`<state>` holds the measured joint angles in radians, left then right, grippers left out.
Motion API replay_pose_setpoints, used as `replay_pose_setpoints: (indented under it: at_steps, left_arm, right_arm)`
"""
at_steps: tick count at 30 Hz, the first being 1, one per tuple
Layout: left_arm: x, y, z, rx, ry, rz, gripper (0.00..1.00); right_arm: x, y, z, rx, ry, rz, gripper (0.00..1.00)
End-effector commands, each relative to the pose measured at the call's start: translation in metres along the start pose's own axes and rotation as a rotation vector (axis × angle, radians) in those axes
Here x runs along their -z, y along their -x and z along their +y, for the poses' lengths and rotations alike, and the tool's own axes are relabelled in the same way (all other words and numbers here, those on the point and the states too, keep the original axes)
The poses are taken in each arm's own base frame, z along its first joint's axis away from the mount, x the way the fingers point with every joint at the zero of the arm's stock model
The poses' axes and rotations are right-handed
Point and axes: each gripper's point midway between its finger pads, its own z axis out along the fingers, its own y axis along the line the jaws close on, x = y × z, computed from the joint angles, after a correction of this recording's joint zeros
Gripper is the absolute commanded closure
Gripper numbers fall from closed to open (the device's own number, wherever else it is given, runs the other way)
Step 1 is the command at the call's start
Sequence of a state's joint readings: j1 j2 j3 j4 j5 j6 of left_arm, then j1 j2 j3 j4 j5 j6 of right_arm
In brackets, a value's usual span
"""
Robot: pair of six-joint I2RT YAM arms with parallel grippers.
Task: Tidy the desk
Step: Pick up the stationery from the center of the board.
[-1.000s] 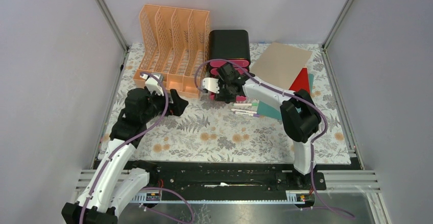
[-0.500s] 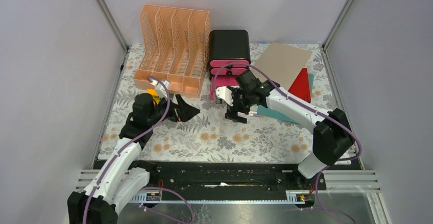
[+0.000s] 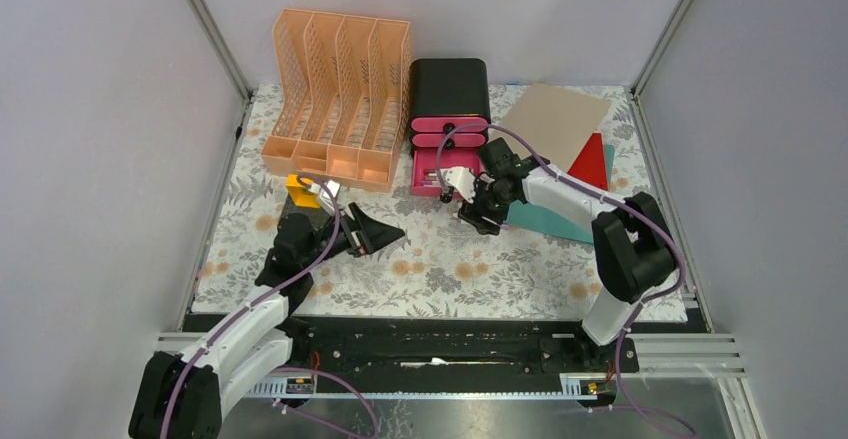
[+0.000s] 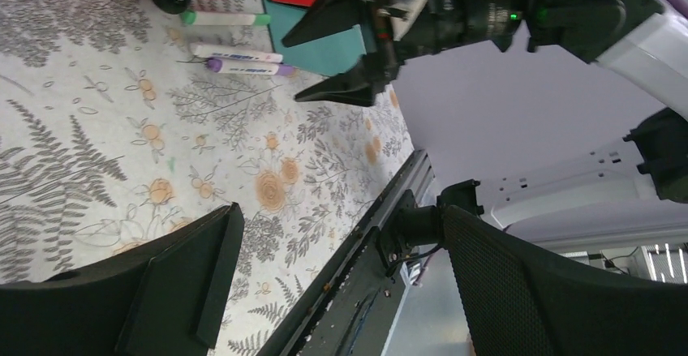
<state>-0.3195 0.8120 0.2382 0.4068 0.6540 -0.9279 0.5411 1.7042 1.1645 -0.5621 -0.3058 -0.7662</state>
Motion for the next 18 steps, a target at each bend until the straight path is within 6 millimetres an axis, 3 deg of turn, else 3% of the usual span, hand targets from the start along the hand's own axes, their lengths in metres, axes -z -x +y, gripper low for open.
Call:
replay_pose_setpoints:
  at_steps: [1,9,18]
  left_arm:
    - [-0.007,0.012,-0.02,-0.044,-0.084,-0.065,0.01]
    - [-0.013,0.005,-0.016,-0.034,-0.083,-0.045,0.01]
    - [-0.015,0.0,-0.011,-0.028,-0.076,-0.038,0.01]
  right_arm:
    - [-0.008,-0.011,-0.019,-0.071,-0.071,0.052,0.38]
    - [-0.019,-0.024,-0.023,-0.092,-0.085,0.109,0.44]
    - [-0.021,-0.023,-0.021,-0.098,-0.072,0.102,0.57]
